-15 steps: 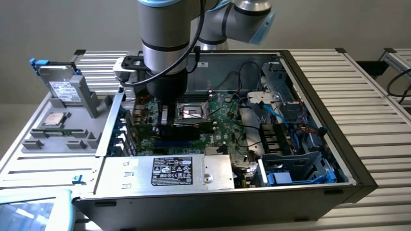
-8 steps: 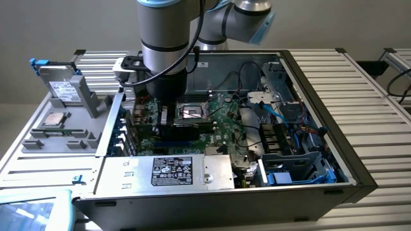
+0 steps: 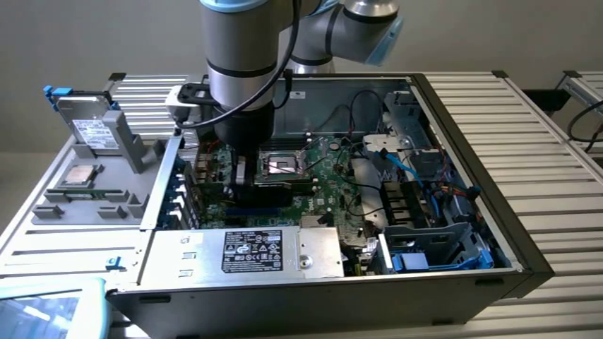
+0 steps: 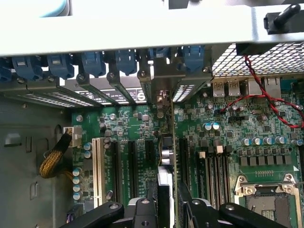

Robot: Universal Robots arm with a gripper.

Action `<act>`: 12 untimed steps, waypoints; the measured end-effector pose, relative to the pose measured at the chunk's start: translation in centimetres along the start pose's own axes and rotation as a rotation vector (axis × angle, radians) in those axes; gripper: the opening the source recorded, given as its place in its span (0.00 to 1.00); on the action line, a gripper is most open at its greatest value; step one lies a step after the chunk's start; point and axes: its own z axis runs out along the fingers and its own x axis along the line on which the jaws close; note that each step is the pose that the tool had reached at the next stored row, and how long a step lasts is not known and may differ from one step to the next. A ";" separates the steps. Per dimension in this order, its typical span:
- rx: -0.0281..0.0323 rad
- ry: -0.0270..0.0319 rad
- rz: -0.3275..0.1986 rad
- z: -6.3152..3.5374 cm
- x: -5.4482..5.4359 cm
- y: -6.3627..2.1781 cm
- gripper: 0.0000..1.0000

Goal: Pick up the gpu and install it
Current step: 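Insert the gpu into the slot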

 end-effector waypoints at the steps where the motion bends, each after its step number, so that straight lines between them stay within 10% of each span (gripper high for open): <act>1: 0.0000 -0.0006 0.000 0.03 0.0 0.00 0.28; 12: -0.0002 -0.0006 0.000 0.08 0.1 -0.01 0.28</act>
